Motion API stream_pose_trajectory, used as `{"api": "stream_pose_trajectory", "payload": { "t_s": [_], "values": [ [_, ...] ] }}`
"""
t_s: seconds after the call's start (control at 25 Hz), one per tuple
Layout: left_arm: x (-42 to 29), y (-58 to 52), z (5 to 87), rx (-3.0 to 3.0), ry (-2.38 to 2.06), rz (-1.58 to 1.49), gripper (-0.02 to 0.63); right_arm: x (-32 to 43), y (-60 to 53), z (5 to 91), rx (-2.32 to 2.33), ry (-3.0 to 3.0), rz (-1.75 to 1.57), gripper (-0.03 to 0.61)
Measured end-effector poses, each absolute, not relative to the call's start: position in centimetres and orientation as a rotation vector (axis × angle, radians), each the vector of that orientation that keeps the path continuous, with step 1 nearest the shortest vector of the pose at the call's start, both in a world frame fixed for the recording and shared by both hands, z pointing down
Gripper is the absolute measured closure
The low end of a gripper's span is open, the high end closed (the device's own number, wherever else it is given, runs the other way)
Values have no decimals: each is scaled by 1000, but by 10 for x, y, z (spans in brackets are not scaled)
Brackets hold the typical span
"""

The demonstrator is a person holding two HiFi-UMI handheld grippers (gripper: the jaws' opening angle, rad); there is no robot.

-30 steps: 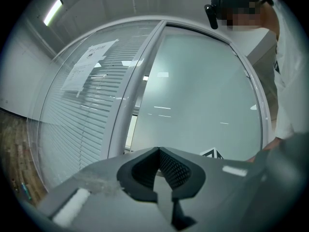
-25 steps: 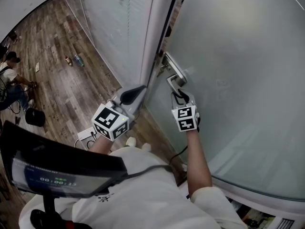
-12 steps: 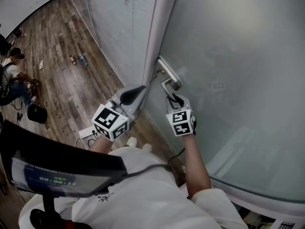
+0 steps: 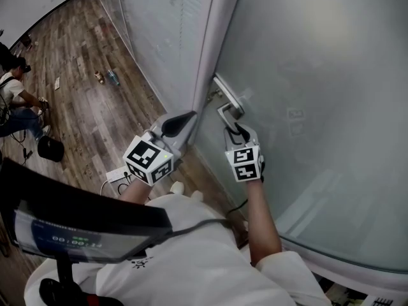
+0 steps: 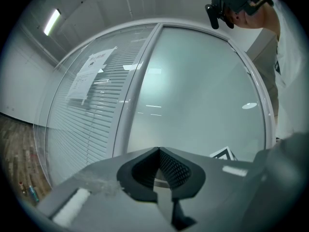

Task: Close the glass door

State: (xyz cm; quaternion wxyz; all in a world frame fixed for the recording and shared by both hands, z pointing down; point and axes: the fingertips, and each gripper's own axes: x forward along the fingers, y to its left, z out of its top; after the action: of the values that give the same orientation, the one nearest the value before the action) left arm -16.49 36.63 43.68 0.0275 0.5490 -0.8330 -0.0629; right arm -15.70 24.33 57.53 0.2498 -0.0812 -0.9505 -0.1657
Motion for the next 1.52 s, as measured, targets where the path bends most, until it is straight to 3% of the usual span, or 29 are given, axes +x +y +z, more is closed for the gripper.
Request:
{"api": "stream_pose_trajectory", "payload": {
  "t_s": [0.28, 0.68, 0.88, 1.52],
  "values": [
    [-163, 363, 437, 1705, -2564, -192, 614, -145, 246, 526, -216, -2748, -291, 451],
    [-152, 356, 423, 1753, -2548, -205, 614, -110, 279, 462, -286, -2961, 79, 534],
    [-145, 353, 418, 1771, -2542, -211, 614, -103, 278, 461, -263, -2973, 122, 568],
    [-148, 349, 413, 1778, -2558, -213, 614, -108, 274, 450, -267, -3008, 159, 571]
  ]
}}
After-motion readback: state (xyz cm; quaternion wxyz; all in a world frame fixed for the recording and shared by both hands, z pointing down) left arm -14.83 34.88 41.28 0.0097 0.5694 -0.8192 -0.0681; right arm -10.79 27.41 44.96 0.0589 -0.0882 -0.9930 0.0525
